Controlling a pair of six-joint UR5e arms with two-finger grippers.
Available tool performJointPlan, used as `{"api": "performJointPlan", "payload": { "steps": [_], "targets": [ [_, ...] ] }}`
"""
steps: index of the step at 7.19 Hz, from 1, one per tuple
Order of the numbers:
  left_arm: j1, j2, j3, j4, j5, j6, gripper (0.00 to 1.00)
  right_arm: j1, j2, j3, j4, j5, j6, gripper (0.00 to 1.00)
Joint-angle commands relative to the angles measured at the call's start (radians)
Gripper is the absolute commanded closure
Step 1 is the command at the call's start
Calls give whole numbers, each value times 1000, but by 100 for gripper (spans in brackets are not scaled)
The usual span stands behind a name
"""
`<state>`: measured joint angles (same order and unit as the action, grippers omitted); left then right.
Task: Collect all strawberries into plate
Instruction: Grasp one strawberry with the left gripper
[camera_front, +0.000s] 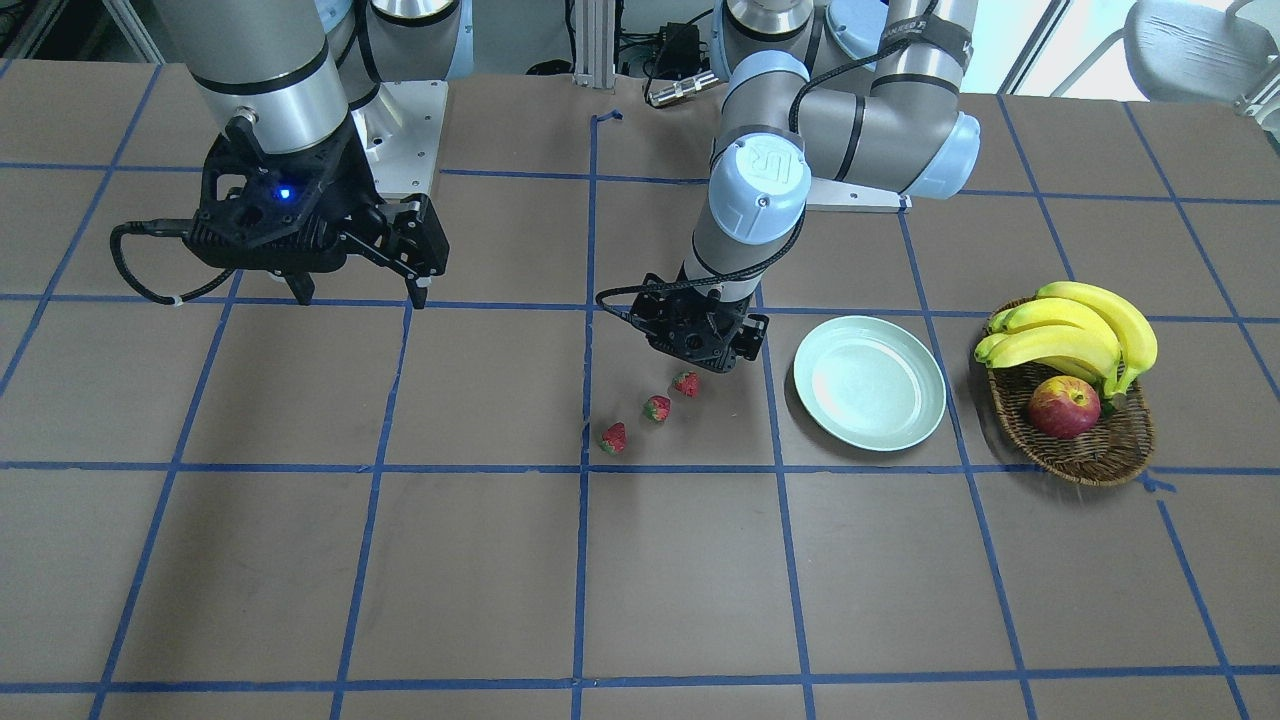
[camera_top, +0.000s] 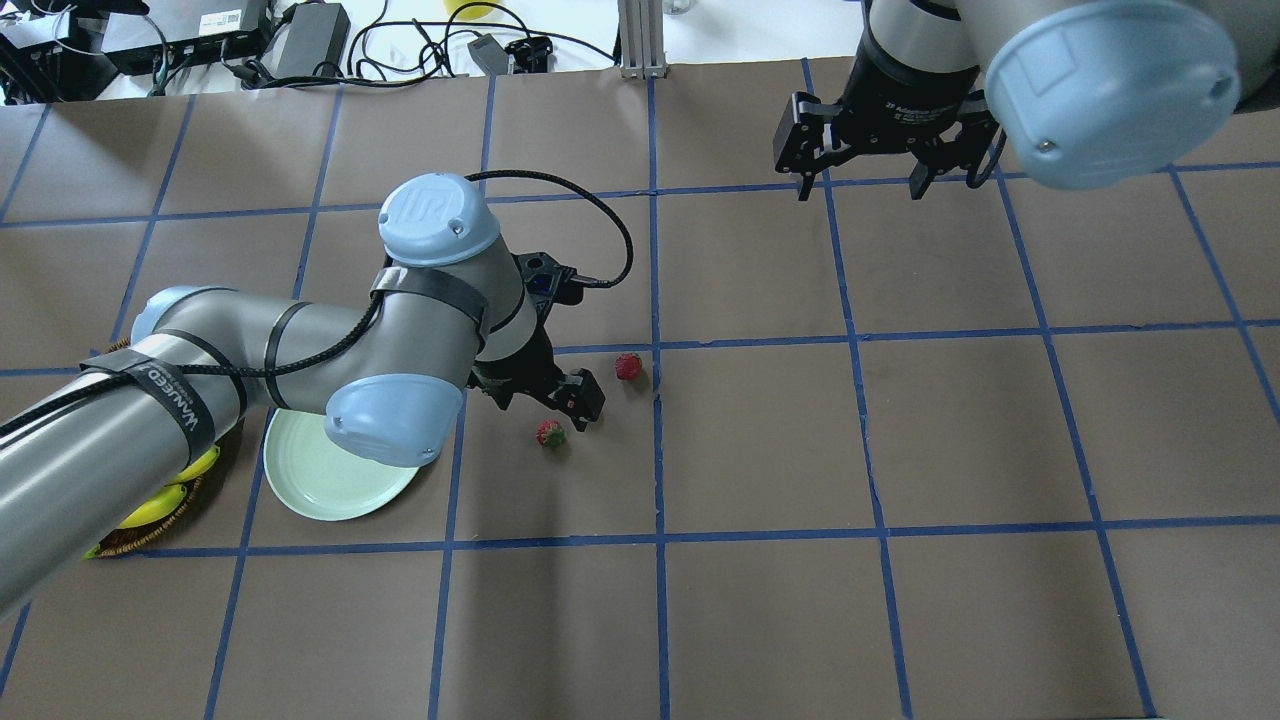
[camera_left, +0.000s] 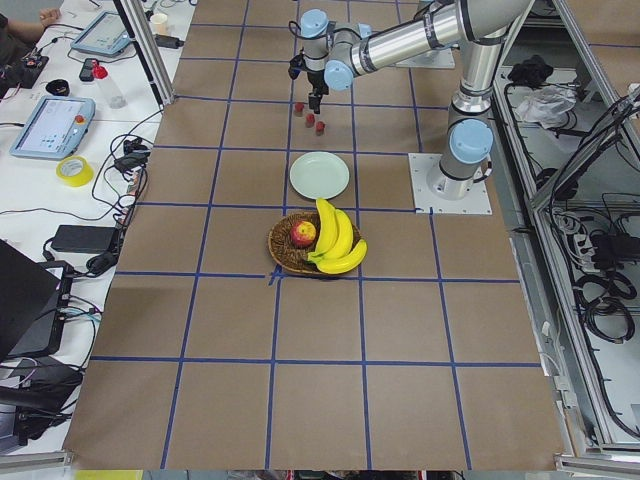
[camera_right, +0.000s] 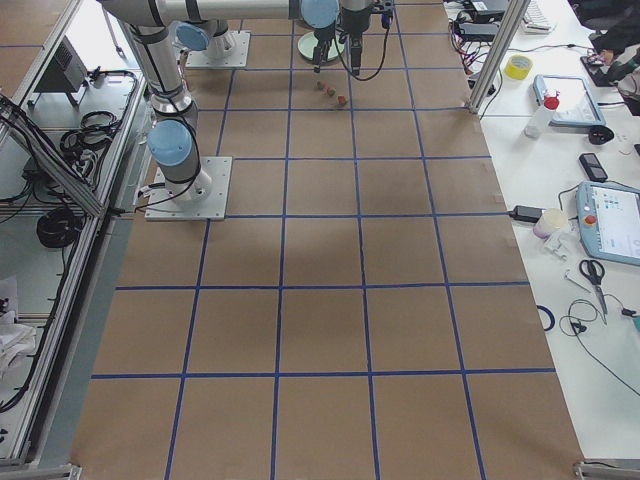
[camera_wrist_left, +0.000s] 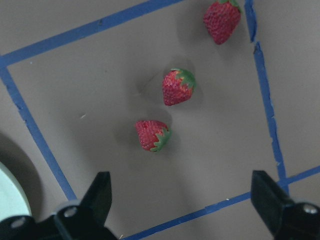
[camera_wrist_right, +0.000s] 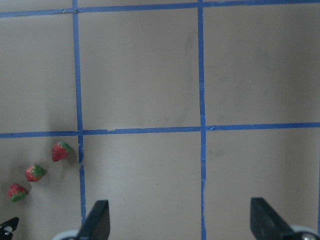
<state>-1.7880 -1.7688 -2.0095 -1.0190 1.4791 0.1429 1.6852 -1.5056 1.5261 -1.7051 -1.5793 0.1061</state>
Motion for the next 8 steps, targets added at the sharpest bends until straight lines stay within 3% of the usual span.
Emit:
{"api": "performJointPlan", "payload": {
  "steps": [1, 3, 5, 6, 7, 8],
  "targets": [
    [-1, -58, -35, 63, 3, 18, 2, 1, -18, -1, -5, -21, -46, 0],
    [-1, -87, -34, 92, -5, 17, 5, -12, -31, -24, -1, -24, -43, 0],
    [-1, -116, -28, 96, -3, 18, 24, -36, -33, -85, 74, -18, -45, 0],
    [-1, -126, -25, 103, -3, 18, 24, -36, -36, -101, 75, -19, -43, 0],
    [-1, -130, -20, 112, -5, 17, 41, -35, -36, -93, 112, -25, -40, 0],
    [-1, -130, -20, 112, -6, 20, 83, -36, -38, -96, 130, -27, -33, 0]
  ]
}}
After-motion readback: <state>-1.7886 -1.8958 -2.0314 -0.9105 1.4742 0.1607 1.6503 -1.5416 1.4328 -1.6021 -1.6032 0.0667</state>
